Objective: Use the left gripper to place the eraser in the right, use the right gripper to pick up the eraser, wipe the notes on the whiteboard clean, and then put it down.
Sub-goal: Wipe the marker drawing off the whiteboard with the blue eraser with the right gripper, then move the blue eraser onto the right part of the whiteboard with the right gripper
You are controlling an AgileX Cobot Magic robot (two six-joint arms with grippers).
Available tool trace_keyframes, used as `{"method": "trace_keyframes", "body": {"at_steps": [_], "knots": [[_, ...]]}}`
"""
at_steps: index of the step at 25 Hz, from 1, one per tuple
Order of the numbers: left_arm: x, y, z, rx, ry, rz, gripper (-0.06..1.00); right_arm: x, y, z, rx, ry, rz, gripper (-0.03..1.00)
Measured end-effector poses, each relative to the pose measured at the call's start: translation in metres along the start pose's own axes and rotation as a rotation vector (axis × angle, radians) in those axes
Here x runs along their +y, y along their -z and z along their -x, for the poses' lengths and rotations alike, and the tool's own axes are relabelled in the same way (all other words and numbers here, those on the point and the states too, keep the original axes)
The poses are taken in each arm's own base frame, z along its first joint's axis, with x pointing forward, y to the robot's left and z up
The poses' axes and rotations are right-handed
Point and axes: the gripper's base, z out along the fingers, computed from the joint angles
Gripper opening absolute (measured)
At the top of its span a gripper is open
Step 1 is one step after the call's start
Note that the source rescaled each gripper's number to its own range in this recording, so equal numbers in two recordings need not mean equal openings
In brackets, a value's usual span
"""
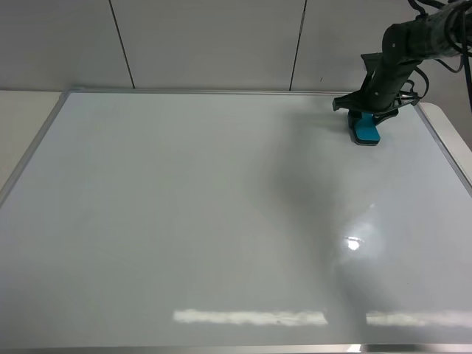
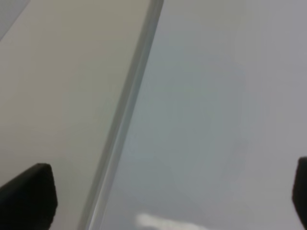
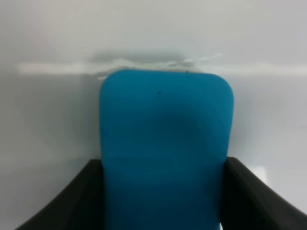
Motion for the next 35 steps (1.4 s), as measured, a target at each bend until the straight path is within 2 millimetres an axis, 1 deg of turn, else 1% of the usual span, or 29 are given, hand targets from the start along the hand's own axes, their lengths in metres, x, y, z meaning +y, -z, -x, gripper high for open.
{"method": "trace_keyframes", "body": {"at_steps": [3,5,7,8,11,13,15,16,18,20,23,25,27,29,30,32,33,35], "knots": [[0.000,0.000,0.000,0.000,0.000,0.000,1.00,0.004,0.001,0.000,0.004,0.053,0.041,0.04],[0.000,0.000,0.000,0.000,0.000,0.000,1.00,0.017,0.005,-0.001,0.013,0.102,0.077,0.04],[0.000,0.000,0.000,0.000,0.000,0.000,1.00,0.042,0.010,-0.004,0.026,0.154,0.118,0.04],[0.000,0.000,0.000,0.000,0.000,0.000,1.00,0.079,0.020,-0.009,0.032,0.223,0.160,0.04],[0.000,0.000,0.000,0.000,0.000,0.000,1.00,0.132,0.038,-0.021,0.036,0.286,0.244,0.04],[0.000,0.000,0.000,0.000,0.000,0.000,1.00,0.150,0.053,-0.024,0.021,0.302,0.279,0.04],[0.000,0.000,0.000,0.000,0.000,0.000,1.00,0.158,0.072,-0.022,-0.013,0.312,0.299,0.04],[0.000,0.000,0.000,0.000,0.000,0.000,1.00,0.156,0.080,-0.020,-0.027,0.310,0.302,0.04],[0.000,0.000,0.000,0.000,0.000,0.000,1.00,0.150,0.092,-0.018,-0.023,0.312,0.297,0.04],[0.000,0.000,0.000,0.000,0.000,0.000,1.00,0.140,0.095,-0.018,0.014,0.312,0.284,0.04],[0.000,0.000,0.000,0.000,0.000,0.000,1.00,0.119,0.094,-0.018,0.075,0.298,0.266,0.04],[0.000,0.000,0.000,0.000,0.000,0.000,1.00,0.101,0.092,-0.023,0.103,0.283,0.251,0.04],[0.000,0.000,0.000,0.000,0.000,0.000,1.00,0.083,0.093,-0.035,0.125,0.258,0.239,0.04],[0.000,0.000,0.000,0.000,0.000,0.000,1.00,0.058,0.098,-0.049,0.105,0.210,0.220,0.04],[0.000,0.000,0.000,0.000,0.000,0.000,1.00,0.045,0.099,-0.060,0.108,0.188,0.209,0.04],[0.000,0.000,0.000,0.000,0.000,0.000,1.00,0.023,0.113,-0.077,0.058,0.152,0.189,0.04],[0.000,0.000,0.000,0.000,0.000,0.000,1.00,0.023,0.113,-0.077,0.058,0.152,0.189,0.04],[0.000,0.000,0.000,0.000,0.000,0.000,1.00,0.009,0.124,-0.095,0.012,0.135,0.172,0.04]]}}
